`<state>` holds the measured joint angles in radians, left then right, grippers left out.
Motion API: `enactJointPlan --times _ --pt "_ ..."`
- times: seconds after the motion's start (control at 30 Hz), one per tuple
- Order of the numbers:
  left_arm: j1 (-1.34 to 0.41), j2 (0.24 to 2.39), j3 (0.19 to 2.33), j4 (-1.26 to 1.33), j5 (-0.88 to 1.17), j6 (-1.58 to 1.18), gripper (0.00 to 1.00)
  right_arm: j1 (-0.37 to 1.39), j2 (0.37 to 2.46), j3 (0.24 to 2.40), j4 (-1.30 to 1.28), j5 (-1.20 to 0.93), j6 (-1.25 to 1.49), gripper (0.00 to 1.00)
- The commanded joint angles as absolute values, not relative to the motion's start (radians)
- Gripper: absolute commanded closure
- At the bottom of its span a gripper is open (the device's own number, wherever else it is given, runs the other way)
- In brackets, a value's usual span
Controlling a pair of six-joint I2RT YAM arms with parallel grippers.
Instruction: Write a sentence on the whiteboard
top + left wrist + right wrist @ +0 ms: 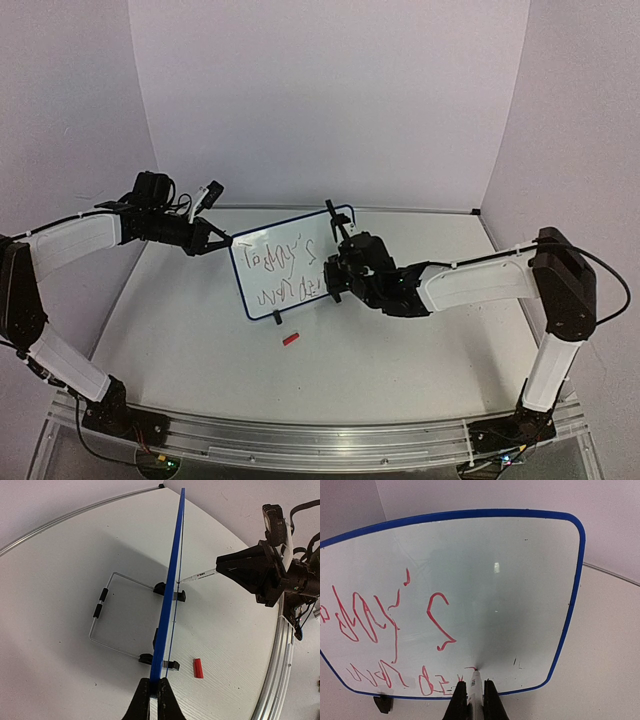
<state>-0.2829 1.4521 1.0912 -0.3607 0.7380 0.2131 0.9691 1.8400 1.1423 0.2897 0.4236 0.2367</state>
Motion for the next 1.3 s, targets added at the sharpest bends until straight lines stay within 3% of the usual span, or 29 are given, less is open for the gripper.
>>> enactJointPlan --times 0.0,0.3,1.27 --pt "-0.289 1.415 1.115 -0.374 0.739 0.224 1.0 0.964 1.821 1.132 0.296 0.423 0.255 1.0" --pt "-0.289 1.42 1.118 -0.374 0.74 0.225 1.0 0.924 1.688 1.05 0.275 0.413 0.282 1.0" --pt "-0.289 1.428 1.12 -0.374 0.739 0.226 1.0 0.876 1.801 1.176 0.35 0.288 0.222 1.0"
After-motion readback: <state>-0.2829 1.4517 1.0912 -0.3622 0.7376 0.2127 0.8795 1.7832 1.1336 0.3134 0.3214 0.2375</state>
